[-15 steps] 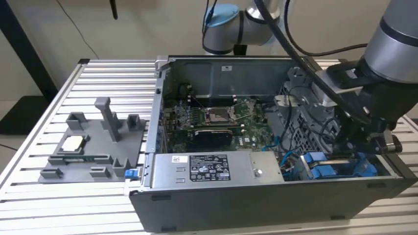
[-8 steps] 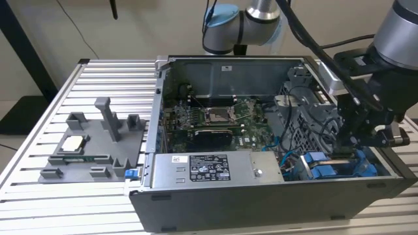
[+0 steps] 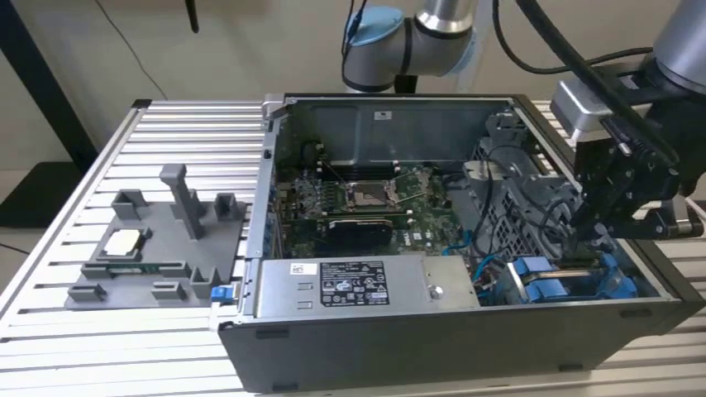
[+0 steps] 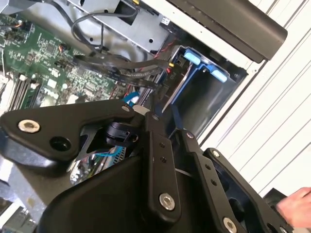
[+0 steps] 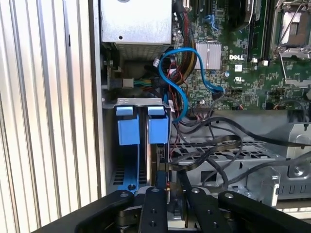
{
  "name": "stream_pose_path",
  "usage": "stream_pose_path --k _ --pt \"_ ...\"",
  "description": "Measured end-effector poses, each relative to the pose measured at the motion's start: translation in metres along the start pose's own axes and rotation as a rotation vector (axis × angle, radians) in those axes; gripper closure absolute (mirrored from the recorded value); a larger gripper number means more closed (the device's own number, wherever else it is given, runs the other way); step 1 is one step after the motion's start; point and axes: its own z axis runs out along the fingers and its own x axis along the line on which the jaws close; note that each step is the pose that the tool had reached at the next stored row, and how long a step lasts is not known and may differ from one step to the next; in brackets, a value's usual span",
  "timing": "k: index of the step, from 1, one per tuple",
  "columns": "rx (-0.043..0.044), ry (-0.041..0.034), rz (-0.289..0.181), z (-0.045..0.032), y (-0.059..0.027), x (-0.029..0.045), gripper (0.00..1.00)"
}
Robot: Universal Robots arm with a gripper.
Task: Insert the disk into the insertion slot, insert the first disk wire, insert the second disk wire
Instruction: 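Insert the second disk wire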
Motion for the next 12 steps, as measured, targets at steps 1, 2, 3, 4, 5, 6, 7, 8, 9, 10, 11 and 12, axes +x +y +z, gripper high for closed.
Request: stream_pose_path --k 1,2,3,4,5,6,7,8,9,10,11,12 --pt "-0.0067 0.0002 0.001 -0.0016 -0.0011 -0.0002 0.76" --pt "-0.013 0.0003 0.001 -0.0033 -0.0022 -0.0004 0.76" --pt "-0.0191 0.0004 0.002 -0.0049 -0.0032 -0.0006 0.76" --pt "-0.0259 0.0005 0.003 -0.0065 -0.0043 -0.0008 0.76" --pt "-0.0324 0.0006 0.004 -0.008 -0.0053 -0.001 0.76" --pt "-0.0387 0.0008 0.004 -0.0095 -0.0063 -0.0012 0.76" --pt "-0.0449 0.0009 0.005 -0.0113 -0.0073 -0.0014 0.76" --pt "-0.0508 0.0011 0.006 -0.0132 -0.0082 -0.0017 0.76" --pt "-0.0561 0.0012 0.006 -0.0151 -0.0091 -0.0019 0.76" --pt "-0.061 0.0014 0.007 -0.0171 -0.0096 -0.0022 0.76" --pt "-0.0636 0.0015 0.007 -0.0185 -0.0097 -0.0023 0.76" --pt "-0.0644 0.0013 0.007 -0.0196 -0.0098 -0.0024 0.76"
